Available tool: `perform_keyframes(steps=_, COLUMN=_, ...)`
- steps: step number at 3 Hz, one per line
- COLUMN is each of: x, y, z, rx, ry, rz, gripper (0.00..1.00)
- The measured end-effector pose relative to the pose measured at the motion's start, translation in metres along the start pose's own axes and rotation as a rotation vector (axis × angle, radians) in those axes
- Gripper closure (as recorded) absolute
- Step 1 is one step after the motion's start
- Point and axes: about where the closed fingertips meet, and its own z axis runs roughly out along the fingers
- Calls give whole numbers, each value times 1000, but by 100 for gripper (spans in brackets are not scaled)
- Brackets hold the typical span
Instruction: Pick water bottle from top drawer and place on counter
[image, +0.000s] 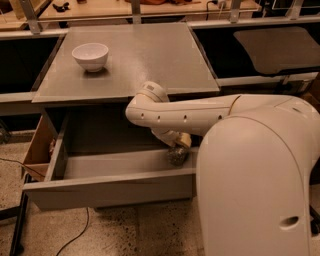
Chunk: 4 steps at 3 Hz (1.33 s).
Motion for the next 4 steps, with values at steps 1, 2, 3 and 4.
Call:
perform_keyframes(steps=1, x=-8, y=-1, z=-11, rx=39, ry=-5, rz=3, gripper=100)
perform_keyframes(steps=2, x=-20, y=9, z=-40, rx=85, ry=-5, rz=28, gripper=100)
perform_keyframes(steps=3, x=-24, y=28, z=-90, rx=111, ry=15, rz=73, gripper=100)
perform_keyframes(steps=4, x=-23, y=39, z=-117, rx=113, ry=31, rz=100, gripper=100)
